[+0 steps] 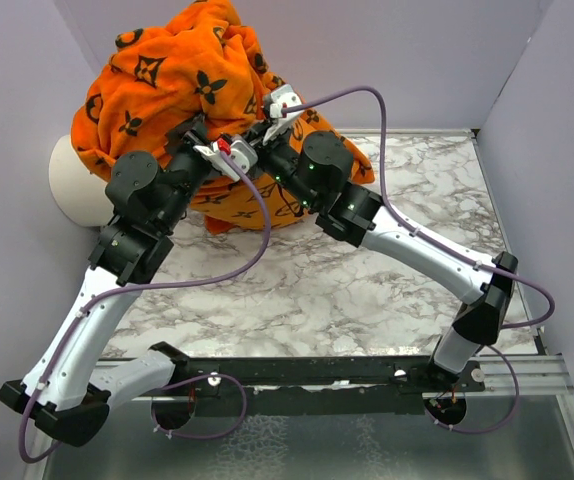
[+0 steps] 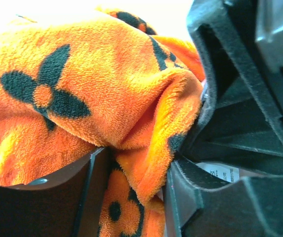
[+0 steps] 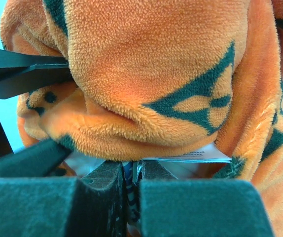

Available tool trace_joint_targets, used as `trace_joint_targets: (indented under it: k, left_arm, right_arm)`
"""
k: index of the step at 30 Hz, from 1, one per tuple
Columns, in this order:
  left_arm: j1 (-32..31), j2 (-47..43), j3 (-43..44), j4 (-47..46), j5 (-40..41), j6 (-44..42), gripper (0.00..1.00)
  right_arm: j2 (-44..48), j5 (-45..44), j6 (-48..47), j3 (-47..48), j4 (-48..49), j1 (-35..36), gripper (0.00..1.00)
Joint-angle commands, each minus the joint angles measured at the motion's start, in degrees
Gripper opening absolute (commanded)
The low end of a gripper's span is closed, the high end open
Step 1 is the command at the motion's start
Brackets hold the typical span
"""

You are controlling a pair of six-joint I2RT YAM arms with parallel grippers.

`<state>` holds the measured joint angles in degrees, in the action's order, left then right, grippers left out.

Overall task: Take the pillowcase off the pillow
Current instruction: Remove the pillow from the pillowcase.

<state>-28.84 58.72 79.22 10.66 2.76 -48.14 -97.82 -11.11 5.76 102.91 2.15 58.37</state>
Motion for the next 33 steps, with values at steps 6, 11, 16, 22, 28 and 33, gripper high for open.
trace_joint_targets:
  k: [6, 11, 16, 22, 28, 33]
  left_arm:
    - [0.5, -1.9, 0.4, -19.4, 1.2, 1.5, 0.25]
    - [0.5, -1.2, 2.1, -22.5, 0.4, 3.4, 0.19]
    - [0.5, 1.2, 9.1, -18.2, -1.3, 9.6, 0.19]
    - [0.5, 5.1, 20.2, -9.3, -2.2, 19.7, 0.19]
    - [0.5, 7.7, 25.7, -6.2, -0.2, 22.5, 0.17]
    - [0.5, 8.6, 27.0, -4.9, 0.9, 22.7, 0.17]
  right_arm:
    - [5.6, 8.1, 4.6, -7.1, 7.3, 1.3, 0.01]
    - [5.8, 11.2, 6.6, -10.2, 8.0, 1.3, 0.01]
    - [5.4, 13.9, 8.1, -15.2, 9.3, 2.5, 0.01]
    - [5.0, 14.7, 6.2, -21.5, 10.4, 7.3, 0.01]
    - [10.0, 14.5, 7.3, -33.8, 11.3, 9.0, 0.01]
    - [17.2, 13.1, 8.9, -46.1, 11.2, 9.7, 0.01]
